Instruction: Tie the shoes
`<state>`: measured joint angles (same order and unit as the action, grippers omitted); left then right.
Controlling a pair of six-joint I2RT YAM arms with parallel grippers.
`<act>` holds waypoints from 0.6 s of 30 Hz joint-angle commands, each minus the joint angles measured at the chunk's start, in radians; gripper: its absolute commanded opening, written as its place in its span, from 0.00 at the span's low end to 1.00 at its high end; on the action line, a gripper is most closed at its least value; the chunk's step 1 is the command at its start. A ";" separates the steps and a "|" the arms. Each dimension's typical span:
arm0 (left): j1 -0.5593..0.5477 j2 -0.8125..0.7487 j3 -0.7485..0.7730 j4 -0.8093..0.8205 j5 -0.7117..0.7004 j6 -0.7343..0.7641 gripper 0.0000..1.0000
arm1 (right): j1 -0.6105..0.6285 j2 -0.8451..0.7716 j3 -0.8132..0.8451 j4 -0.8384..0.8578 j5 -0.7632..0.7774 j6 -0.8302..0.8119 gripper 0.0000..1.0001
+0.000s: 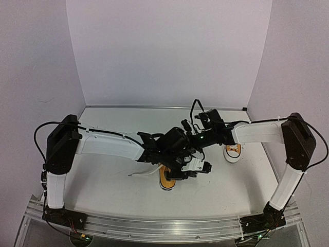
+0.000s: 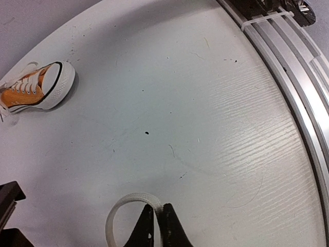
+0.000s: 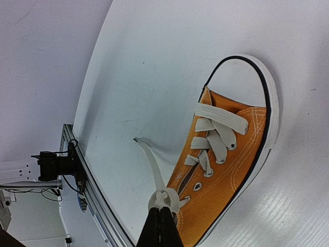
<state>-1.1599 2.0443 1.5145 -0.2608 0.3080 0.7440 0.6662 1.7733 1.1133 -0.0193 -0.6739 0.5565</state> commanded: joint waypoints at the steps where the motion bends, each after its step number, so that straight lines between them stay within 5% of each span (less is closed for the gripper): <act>1: -0.003 0.014 0.075 0.004 0.005 0.001 0.20 | -0.004 0.006 0.039 0.019 -0.027 -0.017 0.00; 10: 0.014 -0.155 -0.022 0.015 -0.009 -0.128 0.49 | -0.003 -0.006 0.042 0.019 -0.027 -0.011 0.00; 18: 0.084 -0.442 -0.389 0.330 -0.179 -0.432 0.47 | 0.008 -0.041 0.038 0.054 -0.041 0.034 0.00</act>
<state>-1.1178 1.7658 1.2973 -0.1514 0.2615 0.5182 0.6609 1.7795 1.1187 -0.0136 -0.6984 0.5612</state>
